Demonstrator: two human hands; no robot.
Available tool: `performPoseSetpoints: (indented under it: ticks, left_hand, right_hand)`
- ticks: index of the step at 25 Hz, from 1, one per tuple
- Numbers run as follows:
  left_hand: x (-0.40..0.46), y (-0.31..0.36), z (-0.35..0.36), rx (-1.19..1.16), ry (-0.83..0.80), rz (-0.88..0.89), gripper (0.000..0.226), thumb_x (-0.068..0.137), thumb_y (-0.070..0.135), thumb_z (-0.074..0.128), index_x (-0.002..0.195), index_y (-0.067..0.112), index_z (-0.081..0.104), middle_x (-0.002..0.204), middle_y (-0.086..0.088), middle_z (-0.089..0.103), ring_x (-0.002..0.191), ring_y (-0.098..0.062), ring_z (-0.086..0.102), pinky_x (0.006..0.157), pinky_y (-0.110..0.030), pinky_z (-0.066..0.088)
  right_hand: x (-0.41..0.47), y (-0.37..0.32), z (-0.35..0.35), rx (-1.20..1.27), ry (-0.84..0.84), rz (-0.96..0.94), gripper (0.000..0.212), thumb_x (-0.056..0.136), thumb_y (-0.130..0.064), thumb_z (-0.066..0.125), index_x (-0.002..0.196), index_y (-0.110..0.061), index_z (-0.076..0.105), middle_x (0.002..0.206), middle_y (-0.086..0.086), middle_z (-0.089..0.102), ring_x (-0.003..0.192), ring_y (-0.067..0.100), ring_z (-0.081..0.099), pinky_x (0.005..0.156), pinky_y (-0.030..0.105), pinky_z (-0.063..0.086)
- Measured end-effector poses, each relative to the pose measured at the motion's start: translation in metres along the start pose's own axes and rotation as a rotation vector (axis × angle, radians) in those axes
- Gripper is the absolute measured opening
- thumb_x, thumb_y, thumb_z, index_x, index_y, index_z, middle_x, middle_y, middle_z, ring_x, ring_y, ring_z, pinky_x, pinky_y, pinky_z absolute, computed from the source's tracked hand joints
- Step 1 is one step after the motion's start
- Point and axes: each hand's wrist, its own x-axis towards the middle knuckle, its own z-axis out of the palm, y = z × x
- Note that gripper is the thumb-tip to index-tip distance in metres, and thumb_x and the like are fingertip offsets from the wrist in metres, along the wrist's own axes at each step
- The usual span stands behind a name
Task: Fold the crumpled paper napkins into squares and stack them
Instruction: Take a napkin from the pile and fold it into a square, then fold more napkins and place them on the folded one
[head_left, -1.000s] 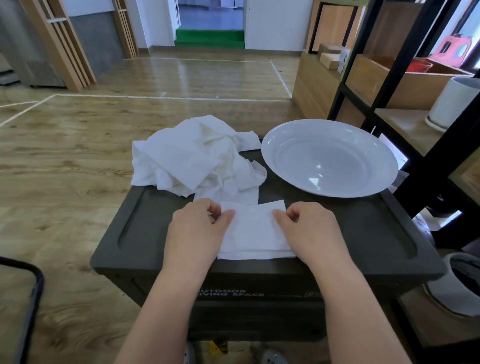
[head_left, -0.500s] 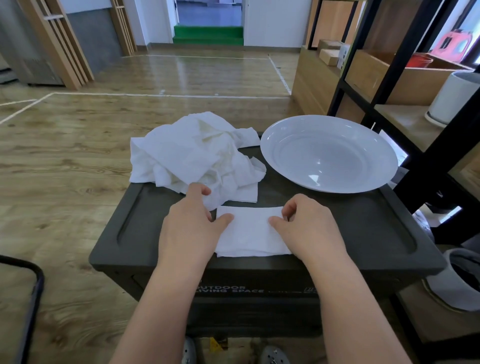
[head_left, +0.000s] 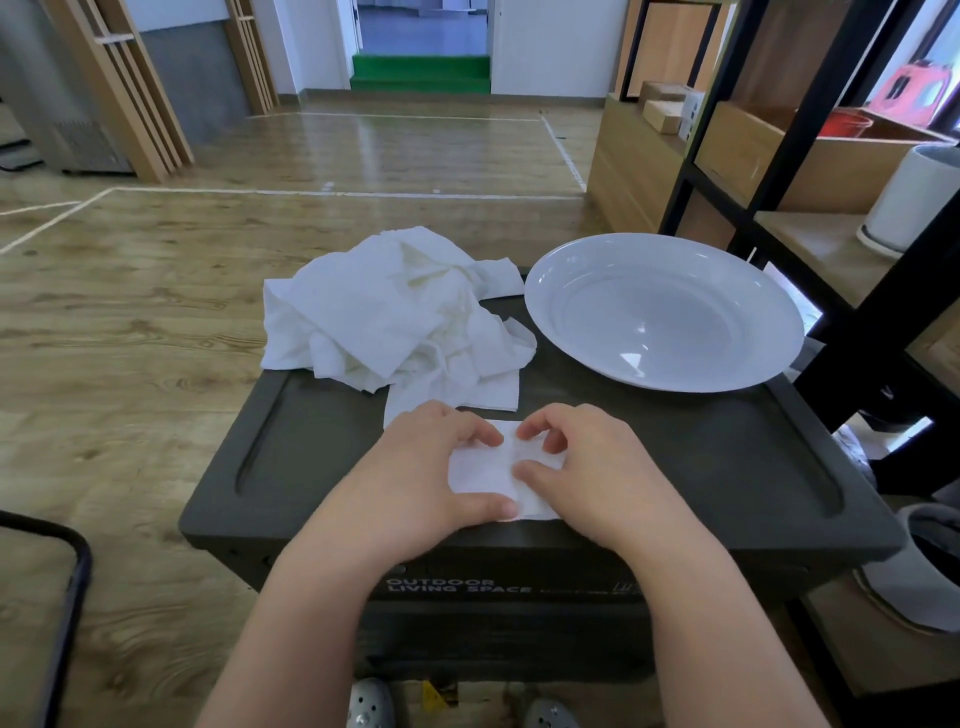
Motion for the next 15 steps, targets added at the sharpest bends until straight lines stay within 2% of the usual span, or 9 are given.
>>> performPoseSetpoints:
  ticks: [2,3,5,7,8,10,12,15]
  left_hand:
    - [0.000,0.003,0.001,0.044,-0.002,0.009,0.050,0.067,0.054,0.075,0.113,0.044,0.057,0.103,0.024,0.043,0.094,0.001,0.043,0.076,-0.016,0.034]
    - [0.001,0.004,0.002,0.066,0.050,0.018,0.048,0.069,0.054,0.073,0.113,0.042,0.058,0.104,0.024,0.044,0.095,0.001,0.043,0.074,-0.014,0.033]
    - [0.005,0.002,-0.004,0.087,0.336,0.027,0.041,0.075,0.048,0.071,0.113,0.038,0.059,0.109,0.020,0.047,0.099,-0.001,0.042,0.074,-0.013,0.032]
    - [0.010,-0.007,-0.016,0.145,0.654,-0.005,0.045,0.078,0.029,0.073,0.120,0.031,0.056,0.123,0.009,0.046,0.110,-0.011,0.038,0.081,-0.020,0.033]
    - [0.014,-0.013,-0.020,0.218,0.725,-0.044,0.053,0.078,0.017,0.072,0.126,0.027,0.052,0.130,0.003,0.043,0.114,-0.018,0.034,0.084,-0.026,0.035]
    - [0.021,-0.023,-0.024,0.322,0.756,-0.129,0.062,0.077,0.002,0.064,0.133,0.022,0.048,0.139,-0.005,0.038,0.119,-0.027,0.027,0.092,-0.037,0.035]
    - [0.024,-0.026,-0.022,0.330,0.784,-0.144,0.049,0.080,0.000,0.061,0.126,0.018,0.058,0.137,-0.007,0.044,0.119,-0.031,0.031,0.095,-0.042,0.034]
    - [0.023,-0.031,-0.023,0.267,0.915,-0.056,0.020,0.082,0.001,0.068,0.097,0.013,0.073,0.120,-0.009,0.060,0.110,-0.037,0.045,0.085,-0.046,0.046]
  right_hand:
    - [0.001,0.000,0.002,-0.002,0.006,0.005,0.025,0.087,-0.034,0.063,0.110,-0.037,0.056,0.102,-0.011,0.047,0.076,0.000,0.045,0.058,0.010,0.030]
    - [0.001,0.000,0.003,-0.010,0.013,0.013,0.025,0.087,-0.035,0.063,0.111,-0.037,0.056,0.102,-0.011,0.047,0.077,0.001,0.045,0.058,0.011,0.030]
    - [0.002,-0.002,0.005,-0.042,0.028,0.028,0.026,0.088,-0.035,0.061,0.113,-0.037,0.055,0.105,-0.010,0.048,0.081,0.004,0.047,0.058,0.012,0.031]
    - [0.003,-0.004,0.008,-0.058,0.049,0.032,0.027,0.089,-0.034,0.060,0.116,-0.036,0.055,0.106,-0.011,0.047,0.086,0.005,0.047,0.059,0.012,0.031]
    - [0.003,-0.004,0.009,-0.054,0.061,0.032,0.027,0.089,-0.033,0.060,0.116,-0.036,0.055,0.106,-0.011,0.047,0.086,0.005,0.047,0.058,0.011,0.031]
    - [0.003,-0.006,0.011,-0.041,0.084,0.029,0.027,0.089,-0.033,0.059,0.115,-0.036,0.055,0.103,-0.013,0.046,0.083,0.004,0.046,0.057,0.009,0.029]
    - [0.002,-0.006,0.011,-0.018,0.111,0.020,0.025,0.088,-0.031,0.061,0.112,-0.037,0.057,0.097,-0.016,0.047,0.078,0.000,0.047,0.055,0.009,0.029]
    - [0.000,-0.009,0.008,0.057,0.231,-0.028,0.021,0.086,-0.025,0.064,0.102,-0.039,0.060,0.087,-0.019,0.050,0.076,-0.007,0.049,0.054,0.007,0.031]
